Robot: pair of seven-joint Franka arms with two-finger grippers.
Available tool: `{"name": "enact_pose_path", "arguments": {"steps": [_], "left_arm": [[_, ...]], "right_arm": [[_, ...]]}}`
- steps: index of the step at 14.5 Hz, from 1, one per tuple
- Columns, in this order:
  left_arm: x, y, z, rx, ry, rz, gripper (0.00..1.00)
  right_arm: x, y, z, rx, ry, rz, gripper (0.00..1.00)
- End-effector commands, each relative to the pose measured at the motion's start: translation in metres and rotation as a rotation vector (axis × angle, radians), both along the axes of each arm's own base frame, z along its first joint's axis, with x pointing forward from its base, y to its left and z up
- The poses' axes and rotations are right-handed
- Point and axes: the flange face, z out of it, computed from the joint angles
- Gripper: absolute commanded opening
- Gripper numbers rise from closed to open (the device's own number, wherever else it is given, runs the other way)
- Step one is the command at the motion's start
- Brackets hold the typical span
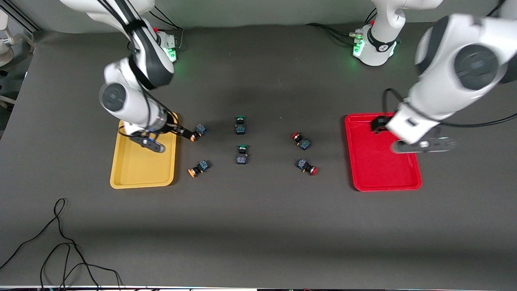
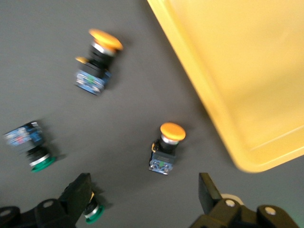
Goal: Place red and yellow buttons in trays
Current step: 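Reach the right gripper to a yellow button while the left gripper reaches a red button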
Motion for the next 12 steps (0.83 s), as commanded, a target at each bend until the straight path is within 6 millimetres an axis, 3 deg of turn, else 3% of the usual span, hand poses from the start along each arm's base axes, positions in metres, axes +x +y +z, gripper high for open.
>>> {"name": "enact_pose_path", "arguments": {"steps": [1, 6, 8, 10, 11, 12], "left_arm": [[0.000, -0.063, -0.052, 0.046, 0.014, 0.063, 1.00], [-0.023, -0.165, -0.159, 0.080, -0.006, 0.215, 1.00], [-0.043, -0.186, -0.200, 0.054, -0.043, 0.242, 1.00], [-0.058, -0.187, -0.235, 0.029, -0.080, 0.313, 1.00], [-0.062, -0.184, -0.252, 0.032, -0.074, 0.319, 1.00], [-0.065, -0.180, -0.265, 0.031, -0.067, 0.332, 0.99]], "right_arm": [[0.004, 0.001, -0.054, 0.025, 0.077, -0.123, 1.00], [-0.019, -0.003, -0.096, -0.016, 0.122, -0.177, 1.00], [-0.024, 0.000, -0.107, -0.023, 0.111, -0.181, 1.00], [-0.025, 0.003, -0.116, -0.024, 0.100, -0.185, 0.95], [-0.026, 0.005, -0.120, -0.022, 0.097, -0.189, 0.88], [-0.027, 0.009, -0.120, -0.020, 0.094, -0.185, 0.74]]}}
